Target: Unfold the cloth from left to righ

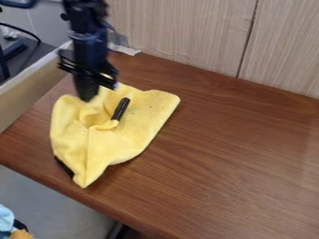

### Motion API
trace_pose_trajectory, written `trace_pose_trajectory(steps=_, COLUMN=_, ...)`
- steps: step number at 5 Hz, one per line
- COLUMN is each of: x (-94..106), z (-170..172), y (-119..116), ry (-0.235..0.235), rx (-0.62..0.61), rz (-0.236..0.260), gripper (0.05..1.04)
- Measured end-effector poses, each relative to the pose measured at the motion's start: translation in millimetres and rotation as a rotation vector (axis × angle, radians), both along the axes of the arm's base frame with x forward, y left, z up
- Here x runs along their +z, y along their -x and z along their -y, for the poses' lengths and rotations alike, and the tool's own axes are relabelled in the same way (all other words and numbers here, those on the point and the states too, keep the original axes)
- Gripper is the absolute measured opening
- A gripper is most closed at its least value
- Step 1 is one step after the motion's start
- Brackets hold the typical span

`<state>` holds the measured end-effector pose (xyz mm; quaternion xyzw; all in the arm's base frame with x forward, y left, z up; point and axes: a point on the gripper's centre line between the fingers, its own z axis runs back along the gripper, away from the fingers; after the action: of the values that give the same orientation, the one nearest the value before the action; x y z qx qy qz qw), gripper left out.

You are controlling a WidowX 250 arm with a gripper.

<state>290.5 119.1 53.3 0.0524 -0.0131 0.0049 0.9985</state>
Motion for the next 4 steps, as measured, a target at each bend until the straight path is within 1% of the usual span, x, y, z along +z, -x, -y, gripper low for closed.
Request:
trace_pose_trajectory(steps=1, x=-0.5, z=-28.3, y=14.6, ry=0.020, rx=0.099, rz=0.004, gripper=0.052)
trace_pose_trajectory(steps=2, x=-13.0, z=-52.0, y=29.9, ry=0.050, rx=0.193, rz=-0.014, gripper=0.052)
trace_pose_trajectory(steps=3, x=-28.6, z=-68.1, y=42.3, ry=0.071, rx=0.265, rz=-0.021, gripper=0.052)
trace_pose_trajectory(steps=4, x=-48.1, z=-79.2, y=56.2, ry=0.083, rx=0.318, rz=-0.035, gripper=0.052)
